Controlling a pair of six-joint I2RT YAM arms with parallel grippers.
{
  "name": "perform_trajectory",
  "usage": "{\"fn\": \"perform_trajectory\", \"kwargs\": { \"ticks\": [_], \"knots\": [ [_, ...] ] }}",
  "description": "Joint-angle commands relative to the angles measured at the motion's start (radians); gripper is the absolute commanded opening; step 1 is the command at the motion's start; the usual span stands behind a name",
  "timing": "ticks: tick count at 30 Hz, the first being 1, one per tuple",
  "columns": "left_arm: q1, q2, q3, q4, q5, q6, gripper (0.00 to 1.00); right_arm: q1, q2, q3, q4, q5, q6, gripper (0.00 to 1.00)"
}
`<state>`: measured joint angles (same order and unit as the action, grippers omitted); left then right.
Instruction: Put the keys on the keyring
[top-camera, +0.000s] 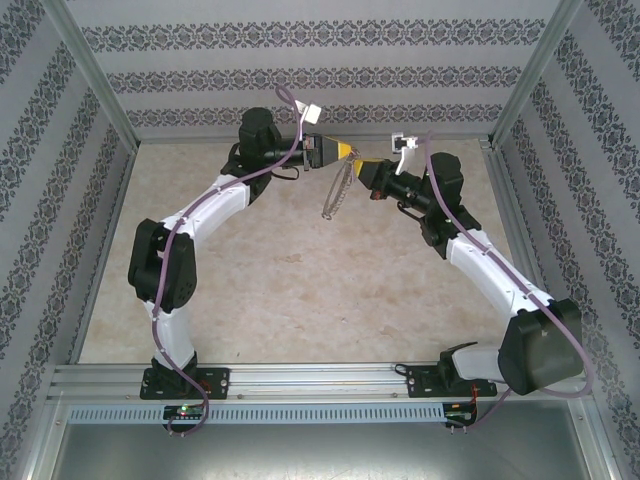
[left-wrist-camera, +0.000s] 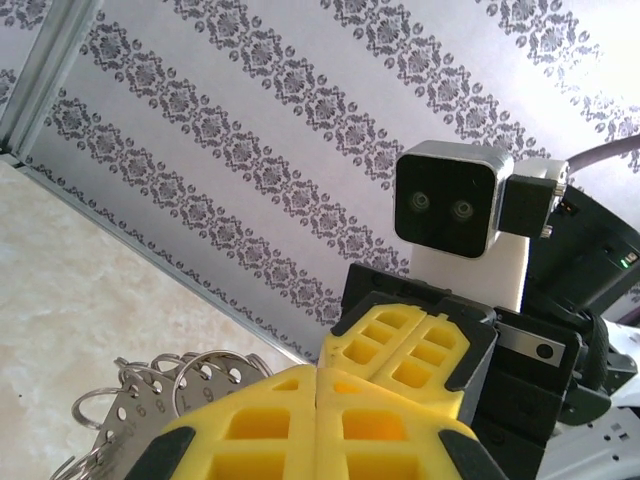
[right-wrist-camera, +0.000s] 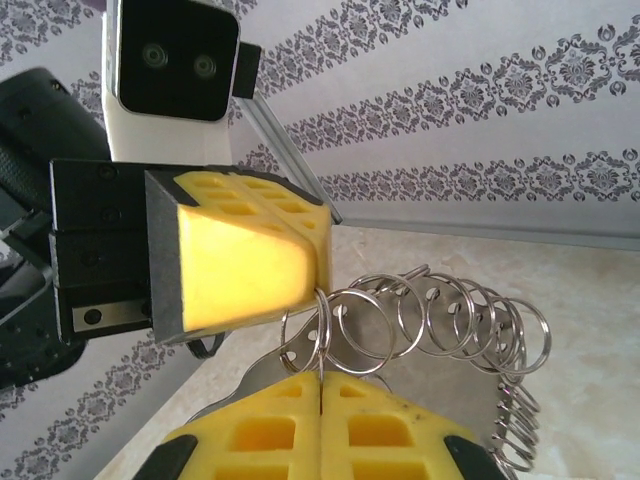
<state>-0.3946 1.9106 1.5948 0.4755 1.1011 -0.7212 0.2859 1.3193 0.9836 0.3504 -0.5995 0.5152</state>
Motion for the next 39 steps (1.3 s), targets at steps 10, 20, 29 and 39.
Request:
{"fn": "perform_trajectory", "kwargs": {
  "ticks": [10, 20, 29, 39],
  "knots": [
    [-0.013, -0.012, -0.068, 0.355, -0.145, -0.229, 0.00, 0.116, 0.075, 0.067, 0.005, -0.133, -0.018, 0.00],
    [-0.016, 0.006, -0.068, 0.372, -0.144, -0.239, 0.00, 0.034, 0.044, 0.044, 0.046, -0.198, 0.045, 0.24],
    [-0.009, -0.022, -0.057, 0.227, -0.145, -0.112, 0.00, -0.047, 0.036, -0.036, -0.014, -0.147, 0.077, 0.37],
    [-0.009, -0.162, -0.179, -0.063, -0.235, 0.137, 0.28, 0.025, 0.098, -0.201, -0.161, -0.034, 0.073, 0.46]
  ]
}}
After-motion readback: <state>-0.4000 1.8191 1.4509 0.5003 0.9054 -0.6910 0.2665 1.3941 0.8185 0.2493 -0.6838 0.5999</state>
